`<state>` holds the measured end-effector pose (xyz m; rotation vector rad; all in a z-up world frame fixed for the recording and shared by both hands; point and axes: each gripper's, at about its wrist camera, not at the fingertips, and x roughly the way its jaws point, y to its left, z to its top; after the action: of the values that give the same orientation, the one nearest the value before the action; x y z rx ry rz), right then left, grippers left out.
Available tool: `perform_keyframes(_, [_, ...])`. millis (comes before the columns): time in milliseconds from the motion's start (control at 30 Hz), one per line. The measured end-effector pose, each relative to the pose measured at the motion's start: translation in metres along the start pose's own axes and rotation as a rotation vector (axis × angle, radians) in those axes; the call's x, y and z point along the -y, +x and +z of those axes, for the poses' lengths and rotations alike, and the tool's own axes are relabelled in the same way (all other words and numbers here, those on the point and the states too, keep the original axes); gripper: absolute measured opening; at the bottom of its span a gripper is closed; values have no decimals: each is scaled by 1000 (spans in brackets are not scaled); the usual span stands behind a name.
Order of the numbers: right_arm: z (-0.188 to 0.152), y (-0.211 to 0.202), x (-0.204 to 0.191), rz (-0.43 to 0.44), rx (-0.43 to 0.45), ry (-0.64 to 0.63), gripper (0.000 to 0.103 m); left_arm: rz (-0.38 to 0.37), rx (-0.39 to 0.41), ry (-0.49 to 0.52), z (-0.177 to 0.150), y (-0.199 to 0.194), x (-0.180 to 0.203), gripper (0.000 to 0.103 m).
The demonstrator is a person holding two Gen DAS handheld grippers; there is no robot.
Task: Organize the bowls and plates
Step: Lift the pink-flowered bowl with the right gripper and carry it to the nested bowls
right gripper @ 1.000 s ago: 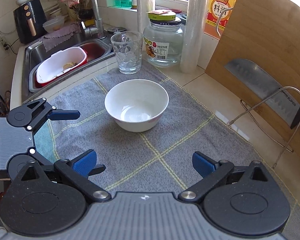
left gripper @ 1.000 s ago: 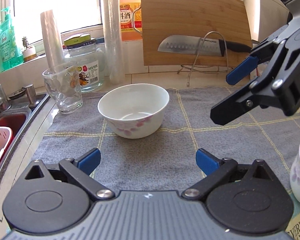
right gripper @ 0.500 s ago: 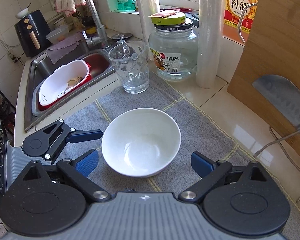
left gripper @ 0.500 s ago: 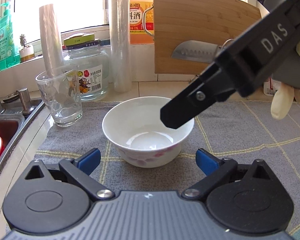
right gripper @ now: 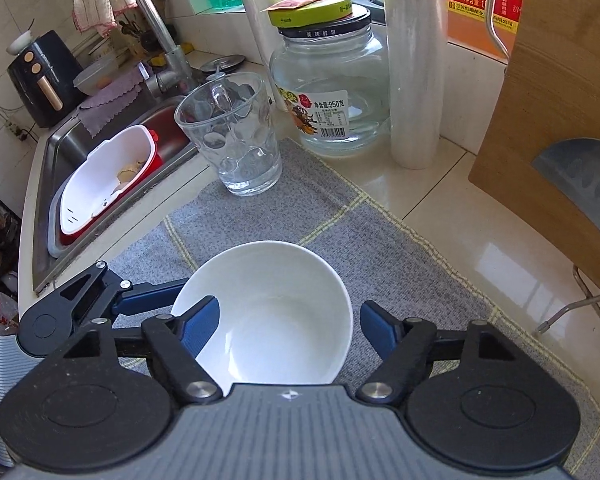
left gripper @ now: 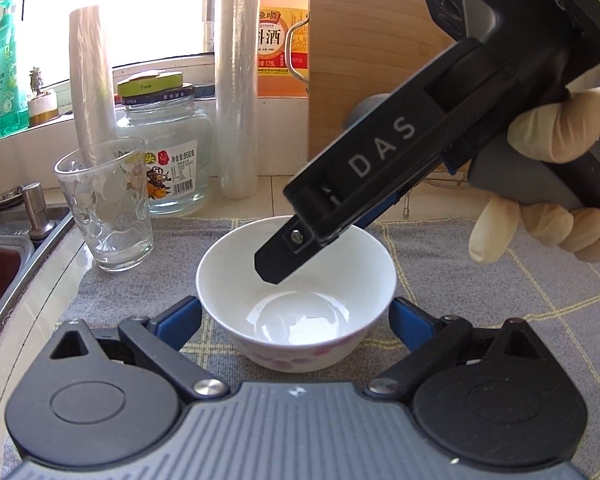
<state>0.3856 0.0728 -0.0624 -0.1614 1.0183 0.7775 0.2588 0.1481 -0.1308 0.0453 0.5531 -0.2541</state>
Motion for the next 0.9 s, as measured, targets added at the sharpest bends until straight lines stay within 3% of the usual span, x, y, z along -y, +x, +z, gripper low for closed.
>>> perform_keyframes(467, [1,12,3,9,-15,26,68,-23,-5,-4,1,3,-3,96])
perform_keyframes(900, [-1,13,6,24,-25,50,66,-20,-12,2,1,3,-1,96])
